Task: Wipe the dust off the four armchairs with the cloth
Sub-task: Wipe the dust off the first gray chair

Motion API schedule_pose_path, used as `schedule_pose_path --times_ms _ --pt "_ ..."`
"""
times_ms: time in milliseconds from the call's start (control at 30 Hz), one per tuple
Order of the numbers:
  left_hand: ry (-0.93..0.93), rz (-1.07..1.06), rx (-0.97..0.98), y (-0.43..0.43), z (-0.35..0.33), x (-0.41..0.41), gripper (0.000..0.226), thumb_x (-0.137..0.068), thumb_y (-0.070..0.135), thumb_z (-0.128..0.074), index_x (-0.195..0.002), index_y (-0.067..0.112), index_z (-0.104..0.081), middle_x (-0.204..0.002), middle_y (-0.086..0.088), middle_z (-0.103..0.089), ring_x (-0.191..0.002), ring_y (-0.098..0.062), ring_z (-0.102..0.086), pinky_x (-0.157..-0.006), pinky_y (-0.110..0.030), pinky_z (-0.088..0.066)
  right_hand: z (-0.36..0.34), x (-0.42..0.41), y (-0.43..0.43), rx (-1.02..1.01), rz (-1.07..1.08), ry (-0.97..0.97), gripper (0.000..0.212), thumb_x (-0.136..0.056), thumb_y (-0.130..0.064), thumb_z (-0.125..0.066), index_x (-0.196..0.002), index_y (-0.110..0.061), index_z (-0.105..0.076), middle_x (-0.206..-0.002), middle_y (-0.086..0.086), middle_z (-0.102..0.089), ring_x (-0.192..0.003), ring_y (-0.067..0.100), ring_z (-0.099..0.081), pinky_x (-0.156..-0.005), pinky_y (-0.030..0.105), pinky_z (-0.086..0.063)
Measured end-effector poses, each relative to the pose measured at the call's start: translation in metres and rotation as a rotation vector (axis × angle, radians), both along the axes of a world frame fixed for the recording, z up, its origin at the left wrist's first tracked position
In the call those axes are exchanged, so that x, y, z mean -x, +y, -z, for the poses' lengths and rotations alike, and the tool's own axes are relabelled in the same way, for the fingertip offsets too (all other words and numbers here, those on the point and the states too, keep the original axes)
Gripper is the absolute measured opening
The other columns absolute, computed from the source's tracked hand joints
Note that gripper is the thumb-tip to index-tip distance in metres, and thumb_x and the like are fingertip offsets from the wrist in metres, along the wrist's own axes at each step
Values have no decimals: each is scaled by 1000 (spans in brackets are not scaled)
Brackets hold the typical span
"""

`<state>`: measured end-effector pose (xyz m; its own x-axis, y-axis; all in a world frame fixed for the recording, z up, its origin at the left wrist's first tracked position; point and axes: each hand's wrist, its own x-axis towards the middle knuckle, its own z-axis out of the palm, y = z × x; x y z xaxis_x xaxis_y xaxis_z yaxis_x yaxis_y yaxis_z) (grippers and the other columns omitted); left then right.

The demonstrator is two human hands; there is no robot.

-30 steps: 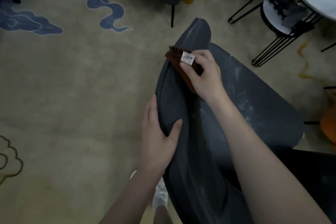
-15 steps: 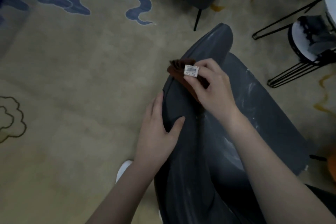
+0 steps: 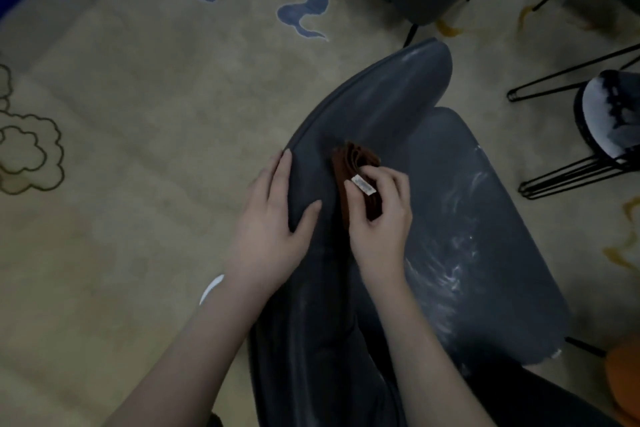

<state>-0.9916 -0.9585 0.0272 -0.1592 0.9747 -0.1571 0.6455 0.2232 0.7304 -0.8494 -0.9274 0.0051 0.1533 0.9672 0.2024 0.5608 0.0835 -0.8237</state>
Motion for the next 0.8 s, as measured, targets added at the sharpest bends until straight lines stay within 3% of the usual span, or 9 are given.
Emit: schedule_pose_path --times_ms 133,367,467,600,800 --pt "69 0 1 -2 0 -3 73 -96 42 -53 -157 21 -18 -161 4 -24 -144 -14 -26 -108 -15 -16 7 3 -4 -8 107 59 18 -90 -9 -66 -107 -3 -65 -106 11 -56 -94 6 -54 -85 3 -36" --pt "139 -18 -2 -1 2 -4 76 -91 51 -49 -155 19 -25 -159 2 -30 -145 -16 -29 -110 -15 -16 42 -18 -9 4 169 161 22 -92 -11 -60 -111 0 -61 -107 13 -55 -95 5 -54 -87 6 -37" --pt "146 -26 -19 -1 3 -3 76 -89 52 -48 -155 19 -28 -157 2 -34 -143 -14 -30 -110 -11 -14 74 -30 -14 122 188 247 16 -92 -7 -58 -108 -7 -59 -105 9 -56 -95 -6 -51 -88 11 -37" --pt "139 -36 -31 -2 2 -4 75 -88 51 -50 -154 20 -31 -153 1 -39 -140 -12 -33 -108 -8 -15 118 -40 -12 335 169 406 11 -96 -10 -59 -105 -16 -57 -103 7 -63 -98 20 -59 -89 31 -46" --pt "148 -16 -85 -1 4 -3 72 -88 50 -52 -150 16 -38 -146 1 -46 -130 0 -36 -104 1 -18 172 -42 4 486 153 480 14 -94 -6 -61 -96 -18 -56 -86 -2 -62 -79 7 -56 -72 22 -46"
